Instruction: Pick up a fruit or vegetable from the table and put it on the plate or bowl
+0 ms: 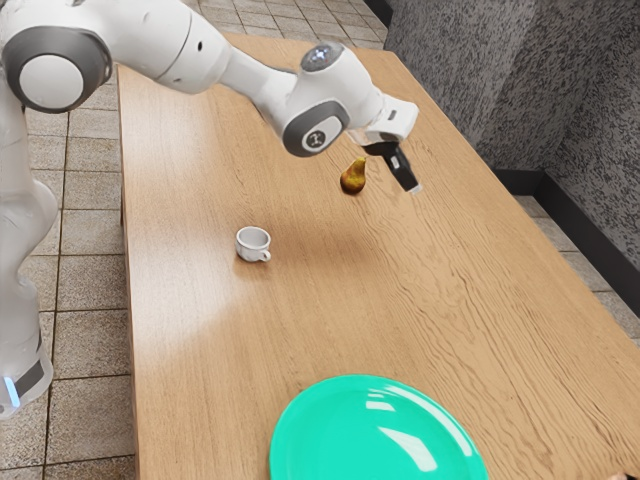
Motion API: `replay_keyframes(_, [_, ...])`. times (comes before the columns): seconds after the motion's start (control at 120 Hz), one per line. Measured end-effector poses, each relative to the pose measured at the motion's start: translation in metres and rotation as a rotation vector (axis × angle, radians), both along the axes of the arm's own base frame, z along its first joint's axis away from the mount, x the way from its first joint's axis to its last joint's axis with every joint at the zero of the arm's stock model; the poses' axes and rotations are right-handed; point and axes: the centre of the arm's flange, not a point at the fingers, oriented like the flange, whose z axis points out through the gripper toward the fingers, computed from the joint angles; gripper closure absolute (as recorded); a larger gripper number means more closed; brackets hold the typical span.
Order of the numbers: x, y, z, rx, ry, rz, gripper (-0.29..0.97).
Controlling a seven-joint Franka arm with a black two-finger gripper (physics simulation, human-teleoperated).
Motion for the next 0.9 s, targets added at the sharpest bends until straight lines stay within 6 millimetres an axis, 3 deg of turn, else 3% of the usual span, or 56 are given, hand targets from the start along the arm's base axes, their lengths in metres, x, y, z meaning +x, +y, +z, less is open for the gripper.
replay_keyframes(0.083, [0.007, 0.012, -0.006, 0.040, 0.023, 0.019, 0.00])
replay_keyframes(0.225, [-0.006, 0.089, -0.007, 0.062, 0.039, 0.147, 0.00])
replay_keyframes(0.3, [-0.012, 0.110, -0.006, 0.064, 0.042, 0.185, 0.00])
replay_keyframes(0.508, [-0.011, 0.108, -0.007, 0.062, 0.047, 0.191, 0.00])
replay_keyframes(0.725, [-0.024, 0.146, -0.007, 0.051, 0.049, 0.267, 0.00])
replay_keyframes(0.8, [-0.025, 0.139, -0.003, 0.044, 0.041, 0.255, 0.00])
replay_keyframes(0.9, [-0.031, 0.116, 0.005, 0.018, 0.026, 0.207, 0.00])
